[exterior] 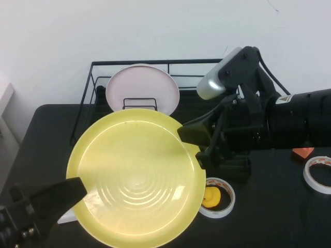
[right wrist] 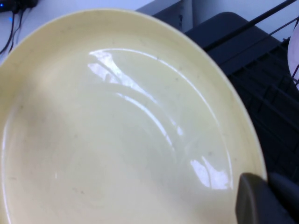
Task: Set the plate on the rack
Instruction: Hand over the plate
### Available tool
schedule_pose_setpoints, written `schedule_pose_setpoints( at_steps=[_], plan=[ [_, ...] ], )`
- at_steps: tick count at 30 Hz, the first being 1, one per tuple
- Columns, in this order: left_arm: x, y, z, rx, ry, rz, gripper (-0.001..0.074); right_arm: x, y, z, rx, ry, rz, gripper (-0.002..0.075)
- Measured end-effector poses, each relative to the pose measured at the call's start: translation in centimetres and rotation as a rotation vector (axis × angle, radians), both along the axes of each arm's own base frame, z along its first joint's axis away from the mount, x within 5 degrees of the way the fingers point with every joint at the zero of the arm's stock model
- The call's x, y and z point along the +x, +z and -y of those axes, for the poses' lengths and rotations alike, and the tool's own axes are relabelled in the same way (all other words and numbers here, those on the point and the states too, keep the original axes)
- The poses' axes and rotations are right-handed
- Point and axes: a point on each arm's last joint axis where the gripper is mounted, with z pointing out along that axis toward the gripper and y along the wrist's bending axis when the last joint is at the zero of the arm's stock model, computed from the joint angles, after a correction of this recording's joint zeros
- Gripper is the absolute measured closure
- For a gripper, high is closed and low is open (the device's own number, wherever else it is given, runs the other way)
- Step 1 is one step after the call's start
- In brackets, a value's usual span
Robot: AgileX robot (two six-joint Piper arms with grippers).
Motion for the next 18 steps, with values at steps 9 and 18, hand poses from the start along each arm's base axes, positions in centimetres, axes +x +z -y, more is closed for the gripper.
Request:
schedule_pose_setpoints(
  at_steps=[9, 18],
  plan=[
    [0.3, -0.3, -0.5, 0.092, 0.029, 0.035, 0.0183, -0.1, 0.1, -0.2, 0.044, -0.008, -0.043, 0.0714],
    [2.1, -1.1, -0.1, 0.101, 0.023, -0.029, 0.0311, -0.9, 0.7, -0.8, 0.136, 0.066, -0.096, 0.0714]
  ],
)
